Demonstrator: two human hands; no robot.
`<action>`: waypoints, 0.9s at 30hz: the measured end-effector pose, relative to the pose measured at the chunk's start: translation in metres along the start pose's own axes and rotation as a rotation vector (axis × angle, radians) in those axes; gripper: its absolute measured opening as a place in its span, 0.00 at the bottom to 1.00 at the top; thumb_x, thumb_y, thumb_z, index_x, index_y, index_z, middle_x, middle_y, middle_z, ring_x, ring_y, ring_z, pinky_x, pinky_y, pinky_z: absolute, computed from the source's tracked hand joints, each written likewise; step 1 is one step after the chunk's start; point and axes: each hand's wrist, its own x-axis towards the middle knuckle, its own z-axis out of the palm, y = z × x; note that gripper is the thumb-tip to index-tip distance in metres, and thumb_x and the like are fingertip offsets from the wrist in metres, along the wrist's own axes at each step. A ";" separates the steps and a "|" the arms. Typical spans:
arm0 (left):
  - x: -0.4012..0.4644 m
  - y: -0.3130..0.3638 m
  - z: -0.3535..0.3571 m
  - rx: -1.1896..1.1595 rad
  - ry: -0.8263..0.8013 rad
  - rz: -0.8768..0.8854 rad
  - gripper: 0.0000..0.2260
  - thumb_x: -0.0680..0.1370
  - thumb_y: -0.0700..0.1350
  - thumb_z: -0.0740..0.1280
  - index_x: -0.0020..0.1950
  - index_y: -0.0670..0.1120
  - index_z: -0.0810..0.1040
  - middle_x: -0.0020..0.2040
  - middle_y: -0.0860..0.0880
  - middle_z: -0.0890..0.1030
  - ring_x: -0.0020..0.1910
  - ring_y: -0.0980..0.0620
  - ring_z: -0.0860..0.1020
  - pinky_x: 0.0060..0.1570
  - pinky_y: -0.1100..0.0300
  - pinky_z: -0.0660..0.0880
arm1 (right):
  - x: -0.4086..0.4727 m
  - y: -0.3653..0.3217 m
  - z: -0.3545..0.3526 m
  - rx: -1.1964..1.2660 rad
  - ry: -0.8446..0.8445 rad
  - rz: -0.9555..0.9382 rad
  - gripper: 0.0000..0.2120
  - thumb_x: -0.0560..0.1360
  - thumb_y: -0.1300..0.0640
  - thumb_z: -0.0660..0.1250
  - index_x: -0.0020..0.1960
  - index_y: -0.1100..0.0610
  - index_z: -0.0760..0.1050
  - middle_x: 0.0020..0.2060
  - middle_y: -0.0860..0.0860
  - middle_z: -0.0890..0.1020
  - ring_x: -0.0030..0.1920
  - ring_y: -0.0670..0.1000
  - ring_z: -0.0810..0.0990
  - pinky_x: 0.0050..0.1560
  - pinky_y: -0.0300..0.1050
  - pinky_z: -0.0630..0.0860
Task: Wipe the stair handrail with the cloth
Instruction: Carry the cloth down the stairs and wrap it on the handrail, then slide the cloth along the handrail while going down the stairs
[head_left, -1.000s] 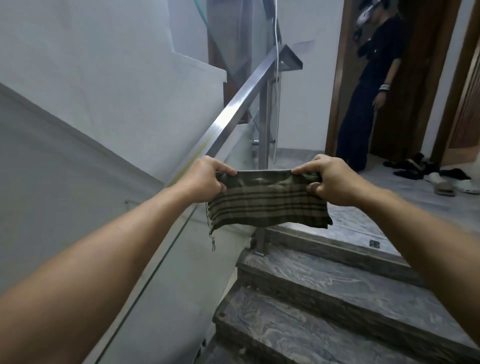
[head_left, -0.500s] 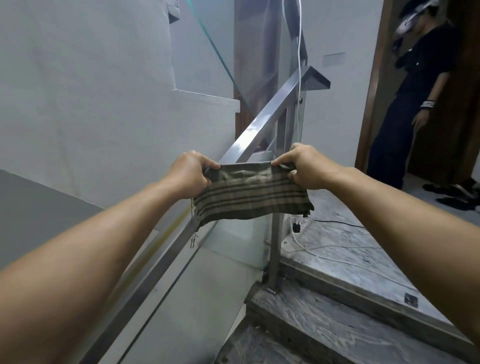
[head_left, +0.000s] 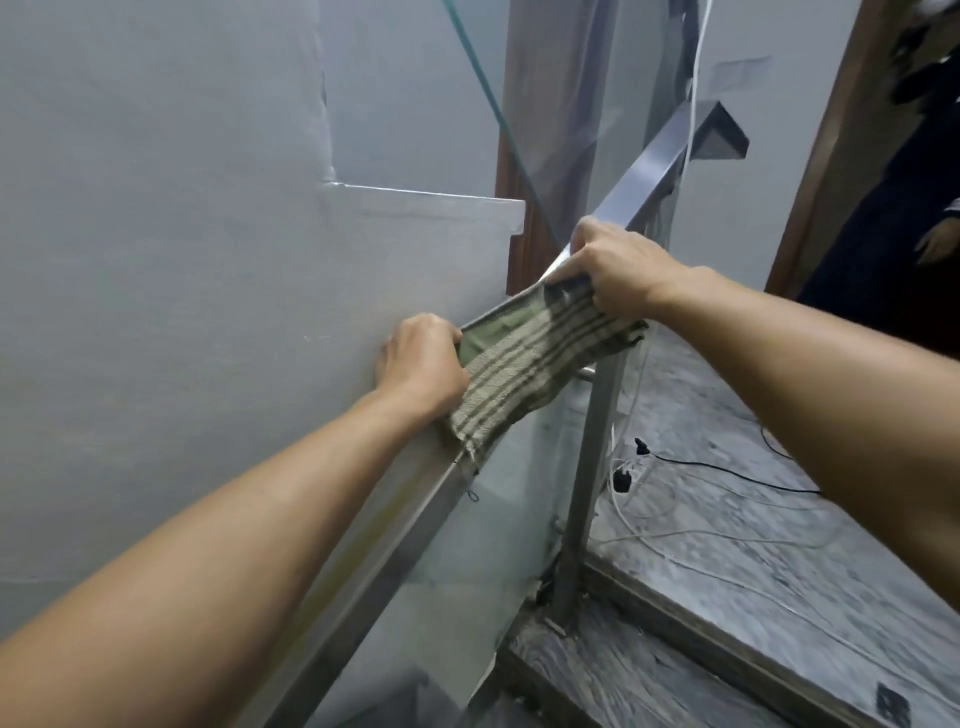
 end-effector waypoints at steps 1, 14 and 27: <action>0.003 0.000 0.004 0.029 -0.009 0.000 0.08 0.67 0.35 0.64 0.29 0.44 0.72 0.39 0.41 0.77 0.46 0.36 0.79 0.43 0.53 0.74 | 0.009 0.002 0.002 -0.031 -0.011 -0.023 0.21 0.73 0.65 0.64 0.58 0.43 0.80 0.51 0.54 0.71 0.52 0.58 0.72 0.54 0.54 0.71; 0.007 0.026 0.057 -0.092 -0.118 0.240 0.24 0.80 0.45 0.55 0.75 0.42 0.58 0.77 0.41 0.57 0.77 0.43 0.54 0.75 0.48 0.53 | 0.029 0.028 0.024 -0.315 0.072 -0.366 0.11 0.72 0.63 0.66 0.51 0.55 0.83 0.45 0.59 0.78 0.46 0.60 0.75 0.43 0.53 0.74; -0.069 -0.017 0.067 0.153 -0.127 0.028 0.29 0.82 0.53 0.50 0.77 0.43 0.41 0.79 0.46 0.44 0.78 0.48 0.44 0.76 0.49 0.45 | -0.001 -0.006 0.061 -0.205 -0.221 -0.576 0.32 0.77 0.42 0.42 0.77 0.57 0.48 0.77 0.55 0.53 0.77 0.53 0.49 0.76 0.47 0.44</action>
